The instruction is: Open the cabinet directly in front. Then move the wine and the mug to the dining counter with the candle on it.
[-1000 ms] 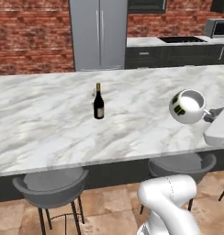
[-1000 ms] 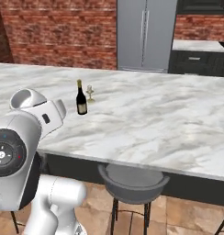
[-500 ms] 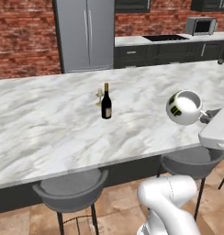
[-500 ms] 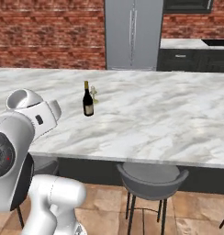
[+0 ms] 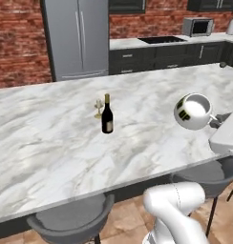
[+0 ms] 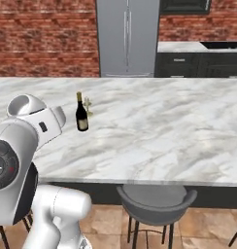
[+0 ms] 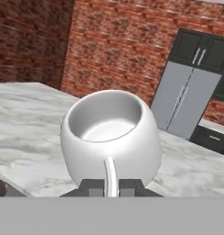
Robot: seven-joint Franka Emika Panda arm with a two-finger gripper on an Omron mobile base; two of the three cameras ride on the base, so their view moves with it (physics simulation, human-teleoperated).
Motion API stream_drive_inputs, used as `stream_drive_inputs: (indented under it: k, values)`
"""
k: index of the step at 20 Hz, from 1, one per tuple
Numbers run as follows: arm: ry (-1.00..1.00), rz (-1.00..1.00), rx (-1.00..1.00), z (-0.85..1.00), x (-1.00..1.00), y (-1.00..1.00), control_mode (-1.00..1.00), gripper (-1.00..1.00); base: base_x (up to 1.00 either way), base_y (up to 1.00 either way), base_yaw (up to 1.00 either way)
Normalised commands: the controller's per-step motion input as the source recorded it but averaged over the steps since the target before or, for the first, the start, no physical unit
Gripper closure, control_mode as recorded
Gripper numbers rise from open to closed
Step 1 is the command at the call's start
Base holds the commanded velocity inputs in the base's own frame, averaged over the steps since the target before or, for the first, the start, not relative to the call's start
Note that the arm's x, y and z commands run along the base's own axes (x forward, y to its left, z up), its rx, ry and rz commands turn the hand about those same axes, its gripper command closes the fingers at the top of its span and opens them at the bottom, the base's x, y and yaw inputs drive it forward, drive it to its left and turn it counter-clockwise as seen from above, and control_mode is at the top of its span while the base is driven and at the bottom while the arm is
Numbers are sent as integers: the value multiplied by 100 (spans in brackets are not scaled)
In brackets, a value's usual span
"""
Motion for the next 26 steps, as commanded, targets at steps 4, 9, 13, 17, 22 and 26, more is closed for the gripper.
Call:
stream_drive_inputs:
  k: [4,9,13,17,22,26]
  values:
    - [0,0,0,0,0,0,100,100,79,21,-7]
    - [0,0,0,0,0,0,100,100,86,13,3]
    - [0,0,0,0,0,0,100,100,73,1,15]
    - [0,0,0,0,0,0,100,100,59,0,19]
    - [0,0,0,0,0,0,100,100,44,0,17]
    - [0,0,0,0,0,0,100,100,22,0,9]
